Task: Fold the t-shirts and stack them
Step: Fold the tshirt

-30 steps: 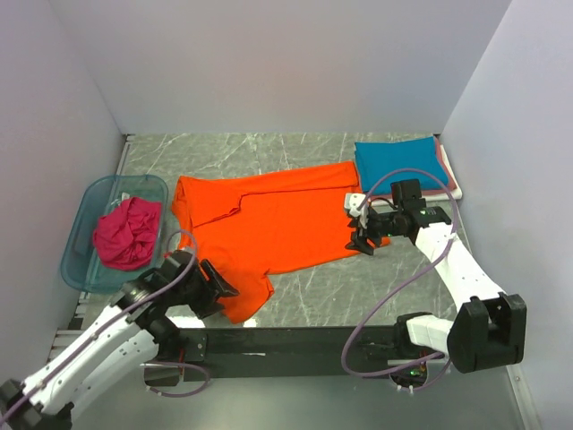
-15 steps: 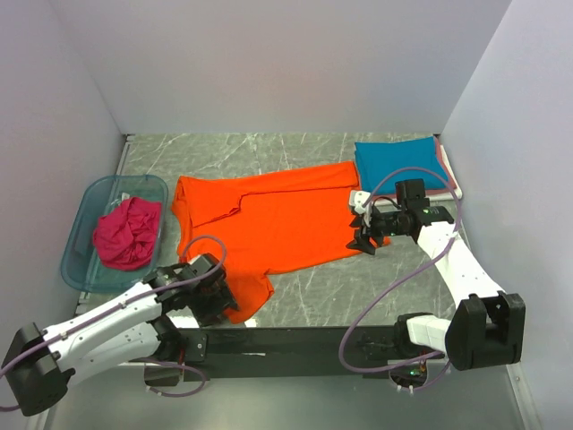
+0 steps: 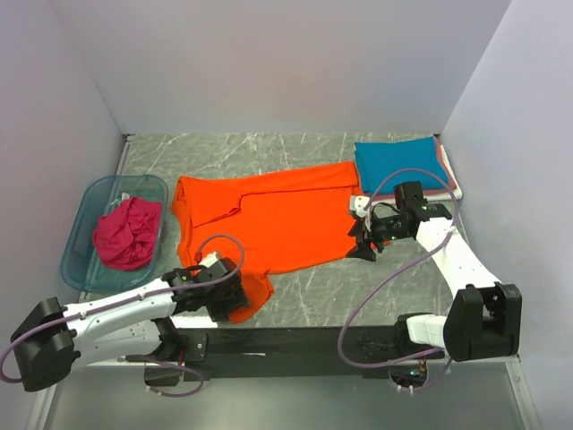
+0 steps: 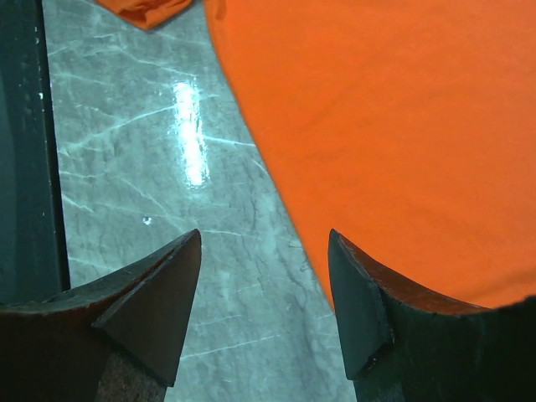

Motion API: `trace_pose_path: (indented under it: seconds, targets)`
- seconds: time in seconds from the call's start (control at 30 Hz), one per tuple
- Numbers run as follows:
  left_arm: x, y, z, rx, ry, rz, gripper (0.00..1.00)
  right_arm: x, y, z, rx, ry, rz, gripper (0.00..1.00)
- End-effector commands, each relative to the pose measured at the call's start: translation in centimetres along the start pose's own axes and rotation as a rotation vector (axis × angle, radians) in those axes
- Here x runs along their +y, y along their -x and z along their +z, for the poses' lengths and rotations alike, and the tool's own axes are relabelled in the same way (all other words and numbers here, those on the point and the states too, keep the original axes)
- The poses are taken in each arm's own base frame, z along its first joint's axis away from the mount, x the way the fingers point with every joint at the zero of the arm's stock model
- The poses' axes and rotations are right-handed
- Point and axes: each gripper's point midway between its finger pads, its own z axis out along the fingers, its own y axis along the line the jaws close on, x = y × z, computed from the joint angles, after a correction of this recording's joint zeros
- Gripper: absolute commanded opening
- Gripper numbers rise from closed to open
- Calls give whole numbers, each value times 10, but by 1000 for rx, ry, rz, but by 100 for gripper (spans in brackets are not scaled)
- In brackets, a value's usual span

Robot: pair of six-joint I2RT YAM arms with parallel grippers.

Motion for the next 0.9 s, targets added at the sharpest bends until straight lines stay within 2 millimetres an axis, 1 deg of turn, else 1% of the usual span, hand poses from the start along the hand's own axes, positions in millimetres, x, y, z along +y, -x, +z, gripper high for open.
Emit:
trace_pose_path:
  seconds: [0.0, 0.07, 0.27, 0.43, 0.67, 0.73, 0.77, 0.83, 0.87]
  targets:
    - [-35, 9, -12, -55, -112, 12, 65, -3, 13, -5, -35, 10, -28, 69]
    - [-39, 7, -16, -49, -131, 17, 65, -2, 12, -4, -35, 19, -23, 69]
    - [-41, -3, -18, 1, -168, 7, 62, -2, 12, -4, -32, 30, -12, 69]
    - [-34, -14, -16, 50, -145, 14, 63, -2, 13, -4, -34, 29, -15, 69]
    - [-20, -21, -11, 76, -106, 16, 62, -1, 14, -5, -36, 33, -18, 69]
    - [-18, -22, -8, 79, -103, 13, 59, 0, 13, -4, -36, 38, -15, 70]
    - [-18, -22, -8, 81, -105, 15, 55, -1, 14, -5, -36, 37, -15, 70]
    - [-17, -22, -5, 79, -106, 13, 51, -1, 14, -5, -36, 39, -13, 70]
    - [-16, -23, -3, 79, -100, 13, 47, 0, 14, -5, -38, 42, -11, 70]
